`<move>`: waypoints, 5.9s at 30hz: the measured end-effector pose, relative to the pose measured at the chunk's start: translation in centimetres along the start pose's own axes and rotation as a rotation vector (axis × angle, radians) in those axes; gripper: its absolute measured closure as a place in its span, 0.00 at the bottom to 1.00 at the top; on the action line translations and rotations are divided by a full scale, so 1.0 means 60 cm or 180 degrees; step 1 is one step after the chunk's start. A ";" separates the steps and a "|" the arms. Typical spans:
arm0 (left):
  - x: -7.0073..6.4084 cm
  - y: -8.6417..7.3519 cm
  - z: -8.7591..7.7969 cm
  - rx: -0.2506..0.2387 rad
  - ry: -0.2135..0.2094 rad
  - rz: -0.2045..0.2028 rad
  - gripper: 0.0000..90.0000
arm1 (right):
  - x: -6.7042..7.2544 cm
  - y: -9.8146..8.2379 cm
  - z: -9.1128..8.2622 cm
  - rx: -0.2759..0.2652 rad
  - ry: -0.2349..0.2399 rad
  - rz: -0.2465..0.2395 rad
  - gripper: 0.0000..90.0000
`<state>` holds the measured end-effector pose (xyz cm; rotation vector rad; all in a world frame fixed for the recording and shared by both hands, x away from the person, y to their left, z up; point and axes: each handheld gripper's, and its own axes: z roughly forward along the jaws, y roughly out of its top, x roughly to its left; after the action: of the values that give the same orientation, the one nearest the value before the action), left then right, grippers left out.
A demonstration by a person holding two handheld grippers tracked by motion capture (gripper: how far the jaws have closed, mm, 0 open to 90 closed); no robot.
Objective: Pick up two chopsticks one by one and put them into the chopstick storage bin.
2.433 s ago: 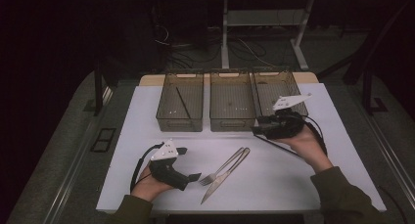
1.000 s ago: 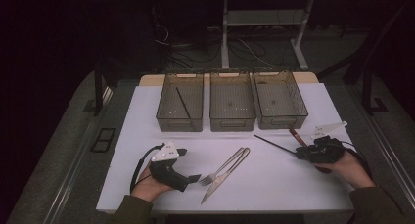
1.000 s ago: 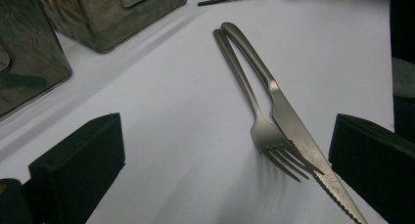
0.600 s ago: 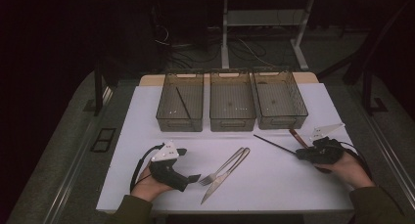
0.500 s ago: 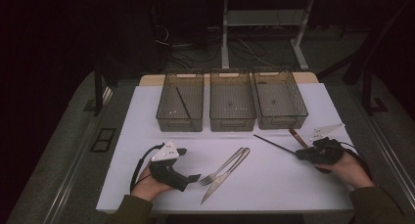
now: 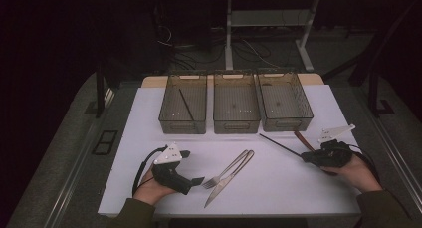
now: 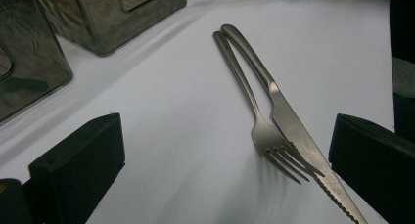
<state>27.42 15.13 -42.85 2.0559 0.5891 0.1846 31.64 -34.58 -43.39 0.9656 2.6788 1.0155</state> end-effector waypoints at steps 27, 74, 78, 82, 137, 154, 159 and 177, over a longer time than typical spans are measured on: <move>0.005 0.000 0.001 -0.0020 -0.0005 -0.0051 0.00 | 0.042 0.063 -0.024 -0.0464 0.0298 0.0035 0.94; 0.012 0.000 0.005 -0.0087 0.0016 -0.0058 0.00 | 0.094 0.272 0.080 -0.0488 0.0094 0.0186 0.94; 0.011 0.000 0.006 -0.0103 0.0002 -0.0063 0.00 | 0.098 0.309 0.097 -0.0474 0.0057 0.0185 0.94; 0.010 0.000 0.007 -0.0120 0.0007 -0.0083 0.00 | 0.100 0.339 0.111 -0.0466 0.0043 0.0185 0.94; 0.008 0.004 0.003 -0.0146 -0.0063 -0.0004 0.00 | 0.131 0.541 0.324 -0.0044 -0.0158 0.0443 0.93; 0.008 0.004 0.003 -0.0148 -0.0051 -0.0017 0.00 | 0.138 0.533 0.291 -0.0249 -0.0006 0.0314 0.66; 0.007 0.003 0.004 -0.0142 -0.0043 -0.0014 0.00 | 0.140 0.514 0.263 -0.0342 0.0081 0.0217 0.56; 0.009 0.003 0.003 -0.0098 0.0003 -0.0016 0.00 | 0.124 0.390 0.158 -0.0603 0.0238 0.0041 0.50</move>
<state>28.01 15.16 -42.87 2.0247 0.5884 0.1906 41.06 -11.44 -35.07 0.9258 2.5776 1.3048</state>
